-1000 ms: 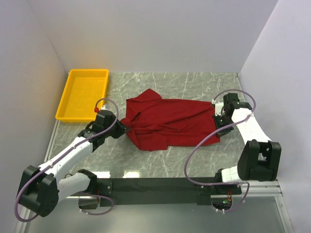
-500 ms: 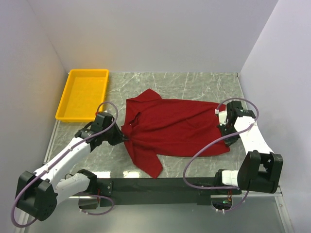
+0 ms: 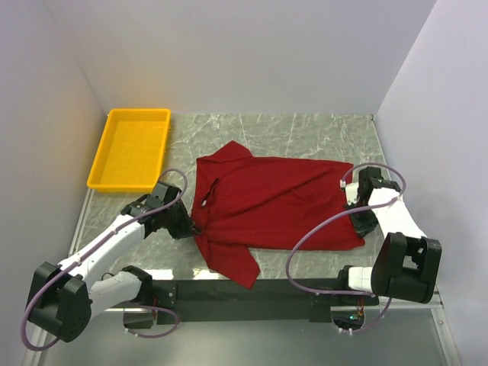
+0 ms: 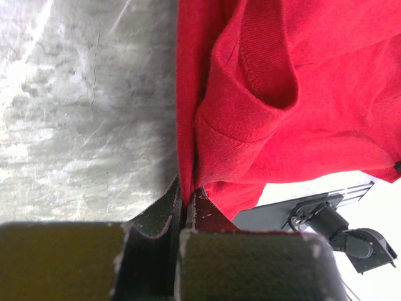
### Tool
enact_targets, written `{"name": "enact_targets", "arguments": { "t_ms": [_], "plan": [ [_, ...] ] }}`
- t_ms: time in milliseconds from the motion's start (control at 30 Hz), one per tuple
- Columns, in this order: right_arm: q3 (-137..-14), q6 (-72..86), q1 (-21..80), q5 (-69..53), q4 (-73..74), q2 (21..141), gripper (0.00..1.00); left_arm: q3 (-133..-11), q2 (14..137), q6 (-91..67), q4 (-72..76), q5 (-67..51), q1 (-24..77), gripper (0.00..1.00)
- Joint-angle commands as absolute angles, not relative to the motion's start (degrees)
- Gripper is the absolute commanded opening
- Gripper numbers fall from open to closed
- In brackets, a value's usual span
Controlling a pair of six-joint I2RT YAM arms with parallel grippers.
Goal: Fold and stack the t-shirts
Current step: Flatten the tshirt out
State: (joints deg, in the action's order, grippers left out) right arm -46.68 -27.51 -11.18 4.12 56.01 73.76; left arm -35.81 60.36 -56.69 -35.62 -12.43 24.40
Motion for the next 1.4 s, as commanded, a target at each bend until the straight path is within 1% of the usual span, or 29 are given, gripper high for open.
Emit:
{"name": "enact_targets", "arguments": {
  "t_ms": [0,33,133,167,233,267,333,367,400,433,467,567,633,700,800,867,900,967,1000,1033,1067,1200,1300,1367],
  "plan": [
    [-44.92,-29.35,-12.13,6.68,53.62,74.00,0.00,-35.42,60.82,-56.25,-38.14,-14.06,24.17,0.02],
    [-44.39,-29.62,-12.30,6.77,53.09,74.00,0.00,-34.98,60.91,-56.08,-38.49,-14.24,24.26,0.02],
    [-43.60,-30.32,-12.83,7.47,52.47,74.09,0.01,-34.37,60.38,-55.72,-40.25,-14.33,24.26,0.10],
    [-43.59,-30.76,-13.27,7.47,52.38,74.09,0.01,-34.37,60.21,-55.64,-40.86,-14.24,24.26,0.19],
    [-43.51,-31.20,-13.62,7.73,52.38,73.92,0.04,-34.71,59.59,-55.72,-42.53,-13.54,24.26,0.29],
    [-43.59,-31.55,-14.06,7.73,52.38,73.83,0.04,-34.89,59.42,-55.72,-43.15,-13.27,24.17,0.38],
    [-43.86,-32.25,-14.41,7.65,52.56,73.65,0.10,-35.77,58.72,-55.72,-45.52,-12.66,24.26,0.48],
    [-44.03,-32.60,-14.59,7.30,52.65,73.39,0.14,-36.21,58.28,-55.72,-46.22,-12.57,24.26,0.50],
    [-44.38,-32.87,-14.94,6.77,53.34,73.04,0.25,-37.26,57.84,-55.81,-47.27,-12.31,24.26,0.52],
    [-45.43,-33.22,-15.12,5.11,53.70,72.69,0.33,-38.05,56.35,-55.81,-48.85,-11.43,24.26,0.53],
    [-45.96,-33.66,-15.12,4.49,54.05,71.73,0.47,-38.93,55.55,-55.64,-49.65,-10.82,24.26,0.57],
    [-48.60,-34.62,-15.21,1.07,55.19,70.32,0.61,-42.79,53.18,-54.06,-49.31,-8.36,24.17,0.63],
    [-50.87,-35.41,-15.21,-1.30,55.81,69.96,0.63,-44.03,53.09,-52.39,-46.42,-7.91,24.26,0.65],
    [-52.38,-35.68,-15.21,-5.44,55.46,70.49,0.63,-44.73,54.13,-50.20,-39.84,-7.82,24.17,0.67],
    [-56.15,-34.81,-15.21,-12.45,52.93,73.12,0.63,-47.62,59.13,-46.17,-32.19,-5.90,24.17,0.68],
    [-58.70,-33.32,-15.21,-16.24,50.46,76.44,0.63,-49.91,64.76,-43.78,-28.93,-4.66,24.17,0.69],
    [-60.28,-32.79,-15.21,-20.09,47.93,77.68,0.63,-52.97,69.04,-41.25,-26.65,-2.83,24.08,0.69],
    [-61.95,-29.90,-15.12,-22.75,45.28,81.71,0.63,-56.76,73.54,-38.68,-24.88,-0.63,23.91,0.69],
    [-62.83,-28.93,-15.12,-24.33,43.18,83.22,0.63,-60.61,75.83,-36.67,-23.48,-0.18,23.38,0.69],
    [-64.67,-26.83,-15.12,-26.00,42.28,84.71,0.63,-62.47,80.11,-35.78,-22.77,-0.18,22.94,0.69],
    [-65.64,-25.94,-15.12,-26.62,41.49,87.51,0.62,-64.32,82.33,-34.99,-22.33,1.39,22.42,0.69],
    [-69.87,-21.72,-15.12,-27.33,37.97,92.45,0.62,-75.55,92.71,-33.49,-21.97,0.44,18.12,0.68],
    [-72.85,-19.60,-15.12,-27.33,36.04,94.39,0.61,-81.45,101.48,-34.10,-22.15,-2.54,16.18,0.65],
    [-73.65,-18.99,-15.12,-26.99,35.60,95.36,0.61,-84.27,104.75,-34.19,-23.19,-3.69,15.73,0.63]
  ]
}}
